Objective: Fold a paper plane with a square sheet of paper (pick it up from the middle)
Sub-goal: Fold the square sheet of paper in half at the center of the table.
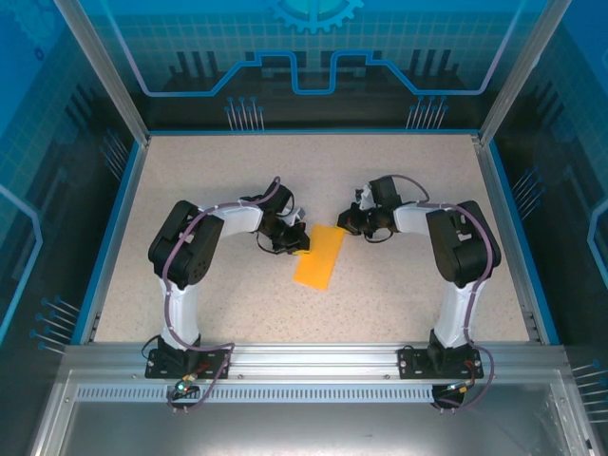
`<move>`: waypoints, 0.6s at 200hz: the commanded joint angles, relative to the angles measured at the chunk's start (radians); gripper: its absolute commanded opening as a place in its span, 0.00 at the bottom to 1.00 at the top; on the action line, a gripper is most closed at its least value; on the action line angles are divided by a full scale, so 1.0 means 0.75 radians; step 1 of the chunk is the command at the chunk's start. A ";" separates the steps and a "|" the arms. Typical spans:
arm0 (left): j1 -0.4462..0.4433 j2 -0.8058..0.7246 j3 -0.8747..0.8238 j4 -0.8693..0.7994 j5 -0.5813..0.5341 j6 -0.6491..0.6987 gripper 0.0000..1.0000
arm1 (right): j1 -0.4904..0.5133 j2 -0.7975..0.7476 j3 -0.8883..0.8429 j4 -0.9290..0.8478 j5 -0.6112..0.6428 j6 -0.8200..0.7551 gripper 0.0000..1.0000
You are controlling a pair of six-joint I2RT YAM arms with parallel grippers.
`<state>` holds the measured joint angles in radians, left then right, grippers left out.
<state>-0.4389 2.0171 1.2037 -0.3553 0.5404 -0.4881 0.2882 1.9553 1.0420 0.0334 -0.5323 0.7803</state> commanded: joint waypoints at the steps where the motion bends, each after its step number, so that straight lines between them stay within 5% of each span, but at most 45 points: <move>1: -0.016 0.065 -0.024 -0.152 -0.121 0.005 0.00 | -0.007 0.067 -0.029 -0.028 -0.022 0.002 0.04; 56: -0.016 0.078 -0.023 -0.152 -0.111 0.002 0.00 | -0.009 0.070 -0.082 -0.013 0.016 0.000 0.04; 120: -0.016 0.052 -0.018 -0.142 -0.079 -0.009 0.00 | 0.014 -0.057 0.082 -0.348 0.095 -0.013 0.06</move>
<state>-0.4397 2.0171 1.2079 -0.3614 0.5392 -0.4915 0.2890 1.9682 1.0687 -0.0765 -0.4984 0.7776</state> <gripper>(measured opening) 0.049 0.058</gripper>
